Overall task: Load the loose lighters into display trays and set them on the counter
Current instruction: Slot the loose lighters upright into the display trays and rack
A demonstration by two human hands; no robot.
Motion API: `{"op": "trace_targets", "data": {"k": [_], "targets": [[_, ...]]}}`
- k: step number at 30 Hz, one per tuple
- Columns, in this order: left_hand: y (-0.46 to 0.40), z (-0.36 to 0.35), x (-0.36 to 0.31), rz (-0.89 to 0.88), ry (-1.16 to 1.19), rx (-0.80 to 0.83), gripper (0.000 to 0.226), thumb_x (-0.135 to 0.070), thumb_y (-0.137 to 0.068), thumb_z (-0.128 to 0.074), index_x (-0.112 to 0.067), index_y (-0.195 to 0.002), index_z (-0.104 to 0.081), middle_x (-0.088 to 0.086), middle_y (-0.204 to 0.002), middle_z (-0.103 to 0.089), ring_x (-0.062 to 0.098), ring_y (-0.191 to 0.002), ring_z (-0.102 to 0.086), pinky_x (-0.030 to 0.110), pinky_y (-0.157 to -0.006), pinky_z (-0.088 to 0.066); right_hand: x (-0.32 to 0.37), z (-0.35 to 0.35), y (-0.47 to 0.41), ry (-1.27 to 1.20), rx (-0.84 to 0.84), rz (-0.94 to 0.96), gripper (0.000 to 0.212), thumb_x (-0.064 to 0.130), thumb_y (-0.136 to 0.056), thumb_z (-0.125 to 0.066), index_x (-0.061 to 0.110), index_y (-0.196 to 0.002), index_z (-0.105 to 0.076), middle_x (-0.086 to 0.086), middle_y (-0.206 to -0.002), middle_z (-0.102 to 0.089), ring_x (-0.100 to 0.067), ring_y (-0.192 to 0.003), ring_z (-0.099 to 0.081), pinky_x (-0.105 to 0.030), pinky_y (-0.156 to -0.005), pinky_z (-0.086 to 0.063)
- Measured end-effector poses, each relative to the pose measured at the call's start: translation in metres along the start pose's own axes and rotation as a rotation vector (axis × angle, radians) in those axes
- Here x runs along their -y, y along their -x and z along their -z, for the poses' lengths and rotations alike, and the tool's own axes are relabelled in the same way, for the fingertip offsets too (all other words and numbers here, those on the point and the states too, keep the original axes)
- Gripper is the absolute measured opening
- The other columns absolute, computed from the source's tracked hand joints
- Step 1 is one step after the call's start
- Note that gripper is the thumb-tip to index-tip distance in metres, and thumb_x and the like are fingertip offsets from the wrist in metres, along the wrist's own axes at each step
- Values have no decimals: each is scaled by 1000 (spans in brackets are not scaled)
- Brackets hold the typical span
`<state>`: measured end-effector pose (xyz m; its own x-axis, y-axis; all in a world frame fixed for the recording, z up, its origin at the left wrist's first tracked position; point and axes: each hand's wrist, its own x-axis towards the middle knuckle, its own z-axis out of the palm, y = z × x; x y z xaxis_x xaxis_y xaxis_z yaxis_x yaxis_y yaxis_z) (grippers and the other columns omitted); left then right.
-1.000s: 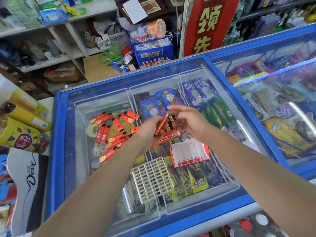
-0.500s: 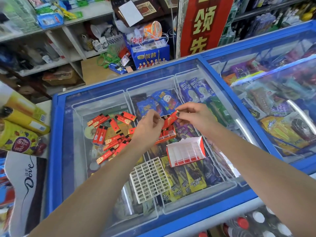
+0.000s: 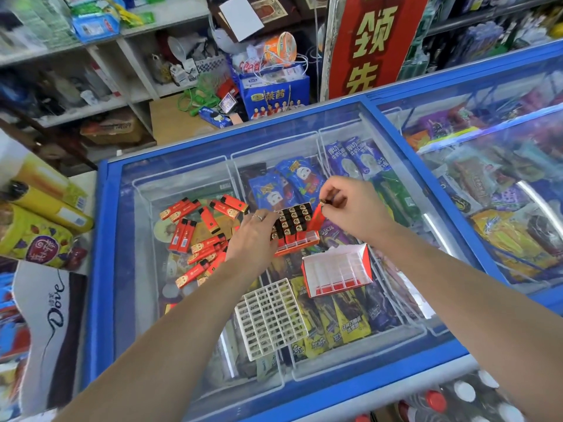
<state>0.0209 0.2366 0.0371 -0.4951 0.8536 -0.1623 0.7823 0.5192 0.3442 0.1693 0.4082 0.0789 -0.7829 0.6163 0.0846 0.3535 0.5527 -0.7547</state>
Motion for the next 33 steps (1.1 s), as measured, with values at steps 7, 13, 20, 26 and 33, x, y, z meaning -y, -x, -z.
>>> {"op": "trace_targets", "data": {"k": [7, 13, 20, 26, 33], "targets": [[3, 1, -4, -11, -10, -33, 49, -7, -97, -61, -14, -144, -50, 3, -141, -55, 25, -134, -44, 38, -97, -52, -14, -17, 8, 203, 152, 91, 20, 0, -83, -65, 16, -94, -70, 2, -88, -68, -12, -68, -60, -35, -71, -56], [2, 0, -3, -9, 0, -32, 51, -2, -95, -61, -14, -143, -51, 4, -141, -55, 26, -133, -45, 37, -98, -49, -21, -37, 14, 408, 251, 174, 19, 5, -94, -56, 11, -110, -66, -1, -111, -65, -24, -89, -63, -36, -70, -50], [3, -3, -2, -4, 13, -31, 51, 1, -96, -58, -13, -144, -50, 3, -144, -53, 24, -136, -42, 35, -103, -47, -23, -49, 16, 569, 243, 183, 18, 8, -98, -53, 11, -113, -61, -3, -114, -59, -27, -85, -63, -30, -56, -35], [4, -4, -1, -3, 11, -47, 53, -1, -97, -58, -15, -147, -48, 3, -148, -50, 23, -139, -41, 33, -107, -43, -22, -53, 21, 612, 216, 151, 11, 5, -96, -58, 7, -105, -63, -5, -114, -54, -24, -63, -57, -36, -53, -50], [5, 2, 10, -56, 2, 88, 78, -6, -96, -63, -21, -161, -23, 2, -169, -18, 23, -155, -19, 38, -122, -28, -19, -58, 20, 767, 247, 146, 23, 4, -94, -57, 14, -114, -61, 0, -110, -55, -18, -71, -59, -28, -52, -42]]}}
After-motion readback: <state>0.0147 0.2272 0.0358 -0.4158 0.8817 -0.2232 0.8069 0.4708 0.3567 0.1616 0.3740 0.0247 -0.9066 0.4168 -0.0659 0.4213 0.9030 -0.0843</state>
